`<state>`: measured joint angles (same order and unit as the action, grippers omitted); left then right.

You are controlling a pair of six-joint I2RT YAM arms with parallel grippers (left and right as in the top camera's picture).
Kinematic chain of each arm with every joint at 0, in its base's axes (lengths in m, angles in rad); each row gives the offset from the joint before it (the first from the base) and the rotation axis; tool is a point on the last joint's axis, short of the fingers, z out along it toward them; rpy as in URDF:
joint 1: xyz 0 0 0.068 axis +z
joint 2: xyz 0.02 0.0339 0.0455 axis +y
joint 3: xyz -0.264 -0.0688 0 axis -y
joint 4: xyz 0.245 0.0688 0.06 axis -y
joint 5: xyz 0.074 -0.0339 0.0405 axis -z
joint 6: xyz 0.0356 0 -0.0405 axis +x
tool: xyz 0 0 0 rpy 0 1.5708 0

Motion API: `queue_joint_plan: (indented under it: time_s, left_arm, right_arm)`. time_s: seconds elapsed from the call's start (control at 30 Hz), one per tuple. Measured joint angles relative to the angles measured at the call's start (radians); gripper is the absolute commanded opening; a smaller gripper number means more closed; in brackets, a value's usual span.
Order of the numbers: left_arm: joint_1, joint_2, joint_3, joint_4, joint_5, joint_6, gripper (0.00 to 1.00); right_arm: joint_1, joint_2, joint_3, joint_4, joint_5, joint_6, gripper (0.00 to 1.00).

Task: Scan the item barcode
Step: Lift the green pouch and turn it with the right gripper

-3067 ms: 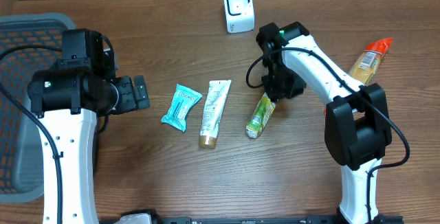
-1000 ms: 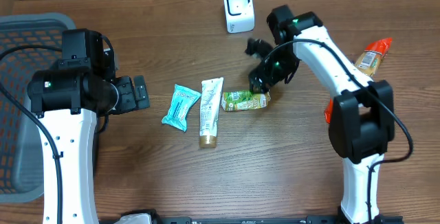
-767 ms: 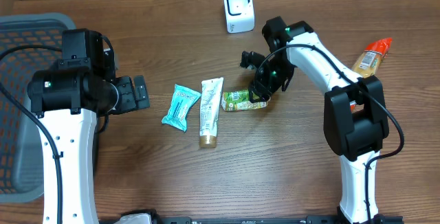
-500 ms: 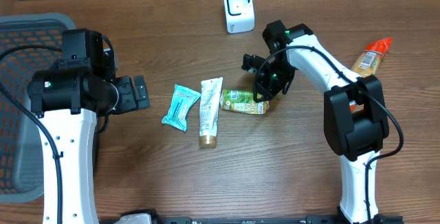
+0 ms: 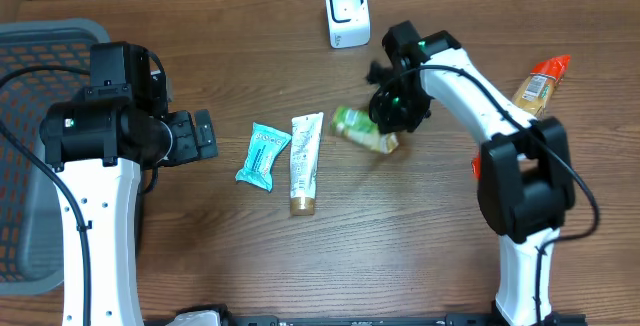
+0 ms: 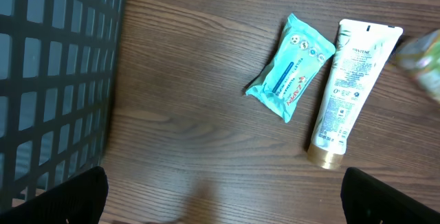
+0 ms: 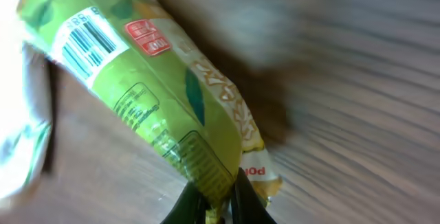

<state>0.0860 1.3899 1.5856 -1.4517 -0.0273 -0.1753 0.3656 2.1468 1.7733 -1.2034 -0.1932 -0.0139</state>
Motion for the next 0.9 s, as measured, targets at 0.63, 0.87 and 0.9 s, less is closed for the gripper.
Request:
queue_joint_plan:
  time_s: [0.63,0.87,0.9]
  left_arm:
    - [0.0,0.0,0.0,0.0,0.0,0.0,1.0]
    - [0.0,0.0,0.0,0.0,0.0,0.0,0.99]
    - [0.0,0.0,0.0,0.0,0.0,0.0,1.0]
  right_arm:
    - [0.147,-0.102,-0.255,0.105,0.473,0.5,0.15]
    - [0.296,-0.102,-0.262,0.125,0.549,0.475,0.63]
    - [0.315,-0.102,-0.262,0.134,0.553,0.47,0.68]
